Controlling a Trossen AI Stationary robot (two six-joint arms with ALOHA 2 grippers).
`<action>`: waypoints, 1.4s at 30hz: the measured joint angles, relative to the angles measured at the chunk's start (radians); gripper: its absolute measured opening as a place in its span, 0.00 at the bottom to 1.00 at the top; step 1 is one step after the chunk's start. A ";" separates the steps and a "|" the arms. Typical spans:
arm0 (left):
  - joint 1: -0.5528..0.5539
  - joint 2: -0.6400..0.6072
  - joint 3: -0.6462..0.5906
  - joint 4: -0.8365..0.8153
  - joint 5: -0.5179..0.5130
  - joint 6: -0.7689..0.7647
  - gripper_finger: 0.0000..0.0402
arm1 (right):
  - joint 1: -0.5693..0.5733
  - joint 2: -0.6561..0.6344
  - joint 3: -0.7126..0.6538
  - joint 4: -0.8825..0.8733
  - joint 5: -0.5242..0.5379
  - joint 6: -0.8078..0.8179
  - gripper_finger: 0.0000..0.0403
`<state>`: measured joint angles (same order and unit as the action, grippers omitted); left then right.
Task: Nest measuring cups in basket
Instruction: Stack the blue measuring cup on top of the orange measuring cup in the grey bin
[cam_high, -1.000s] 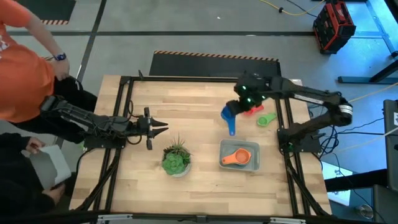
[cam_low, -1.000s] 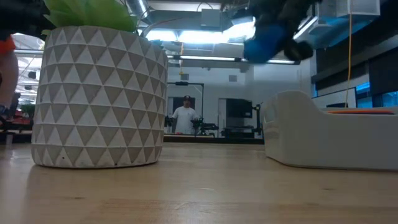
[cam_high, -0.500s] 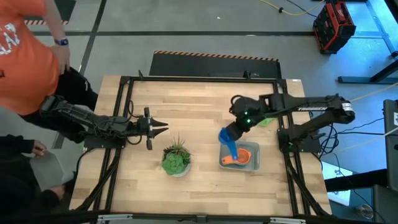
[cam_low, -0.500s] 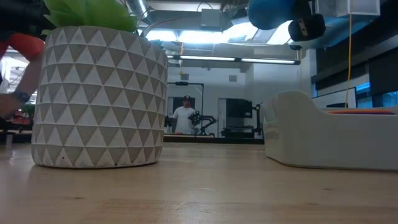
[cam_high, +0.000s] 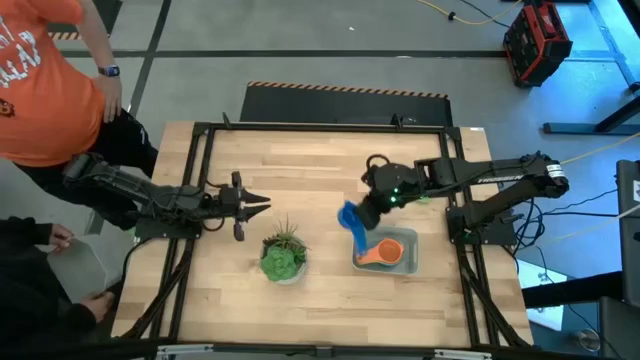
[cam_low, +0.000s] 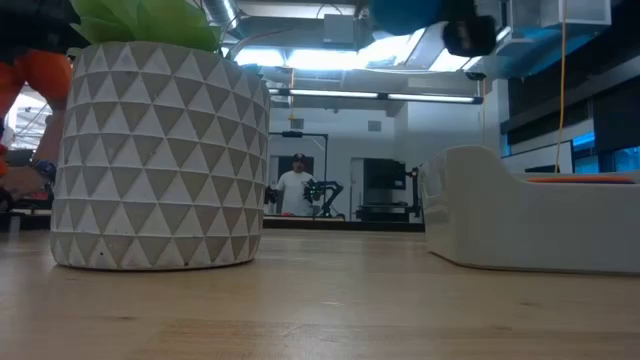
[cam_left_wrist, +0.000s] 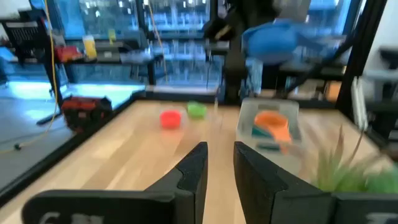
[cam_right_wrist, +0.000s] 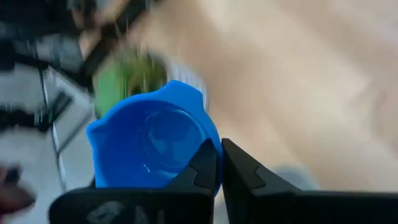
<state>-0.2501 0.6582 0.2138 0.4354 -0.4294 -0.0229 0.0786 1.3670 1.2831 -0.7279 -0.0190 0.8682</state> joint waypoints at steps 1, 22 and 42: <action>0.000 0.000 0.000 0.025 0.000 0.000 0.18 | -0.007 0.000 0.000 0.030 0.032 -0.006 0.03; 0.001 0.067 0.000 0.359 0.049 0.059 0.33 | -0.125 0.002 0.000 0.455 0.423 -0.171 0.04; 0.001 0.467 0.227 0.457 -0.104 0.193 0.34 | -0.125 0.175 -0.002 0.798 0.471 -0.355 0.04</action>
<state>-0.2489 1.1254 0.4408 0.8920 -0.5334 0.1699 -0.0460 1.5420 1.2816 0.0702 0.4517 0.5129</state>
